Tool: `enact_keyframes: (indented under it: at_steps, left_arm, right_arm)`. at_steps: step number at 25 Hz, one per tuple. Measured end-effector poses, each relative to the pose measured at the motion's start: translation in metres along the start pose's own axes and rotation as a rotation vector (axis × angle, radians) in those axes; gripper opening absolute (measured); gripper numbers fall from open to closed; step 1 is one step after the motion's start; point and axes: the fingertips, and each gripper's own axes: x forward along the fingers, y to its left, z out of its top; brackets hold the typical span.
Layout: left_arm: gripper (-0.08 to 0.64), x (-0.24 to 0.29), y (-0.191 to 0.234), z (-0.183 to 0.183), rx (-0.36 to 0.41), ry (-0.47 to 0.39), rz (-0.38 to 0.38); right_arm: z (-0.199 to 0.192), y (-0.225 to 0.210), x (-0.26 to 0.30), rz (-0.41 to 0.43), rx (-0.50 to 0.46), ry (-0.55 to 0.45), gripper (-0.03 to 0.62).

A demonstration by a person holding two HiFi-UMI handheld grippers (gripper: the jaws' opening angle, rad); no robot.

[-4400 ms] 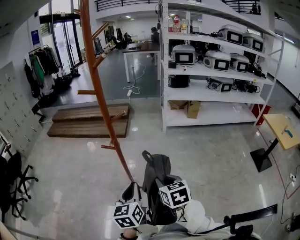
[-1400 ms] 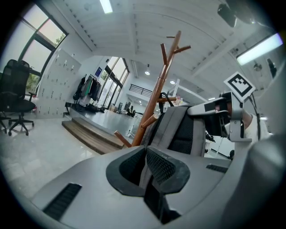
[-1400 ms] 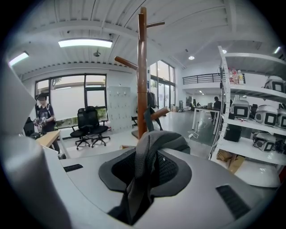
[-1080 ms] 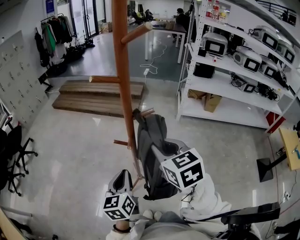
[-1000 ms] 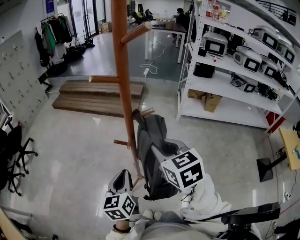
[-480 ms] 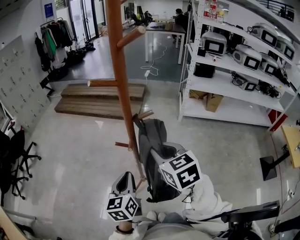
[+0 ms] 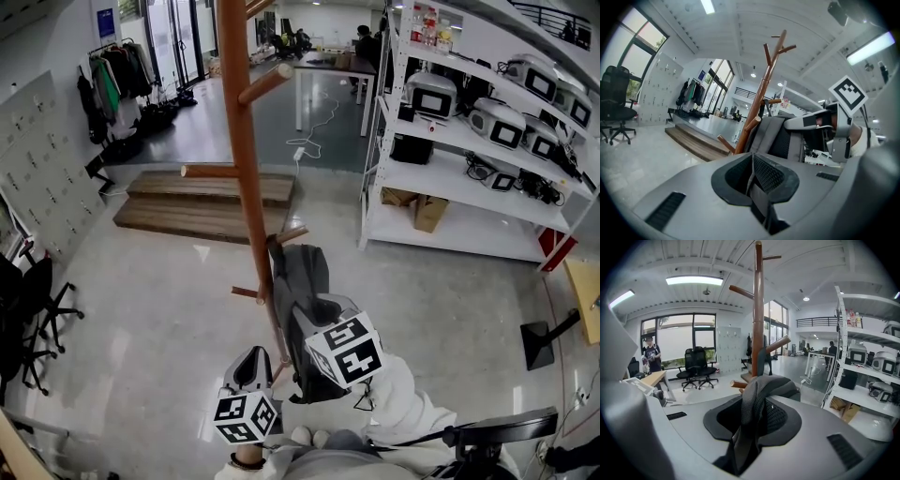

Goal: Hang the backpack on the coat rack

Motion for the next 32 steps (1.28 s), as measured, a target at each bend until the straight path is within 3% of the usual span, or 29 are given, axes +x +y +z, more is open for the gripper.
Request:
enact_keyframes:
  at_steps: [11, 18, 23, 28, 32]
  left_arm:
    - [0.015, 0.003, -0.018, 0.006, 0.019, -0.008, -0.028]
    - [0.015, 0.008, -0.029, 0.01, 0.03, -0.02, -0.045]
    - [0.015, 0.009, -0.042, 0.014, 0.045, -0.036, -0.065]
    - [0.016, 0.012, -0.054, 0.018, 0.054, -0.044, -0.082]
    - [0.015, 0.012, -0.067, 0.014, 0.066, -0.037, -0.106]
  right_arm:
    - [-0.017, -0.004, 0.016, -0.035, -0.024, -0.041, 0.104]
    - [-0.016, -0.005, 0.01, 0.002, -0.022, -0.082, 0.171]
    - [-0.002, -0.01, -0.015, -0.02, -0.047, -0.162, 0.195]
    - [0.004, -0.038, -0.046, -0.155, -0.024, -0.234, 0.195]
    - [-0.024, -0.062, -0.063, -0.299, 0.036, -0.226, 0.193]
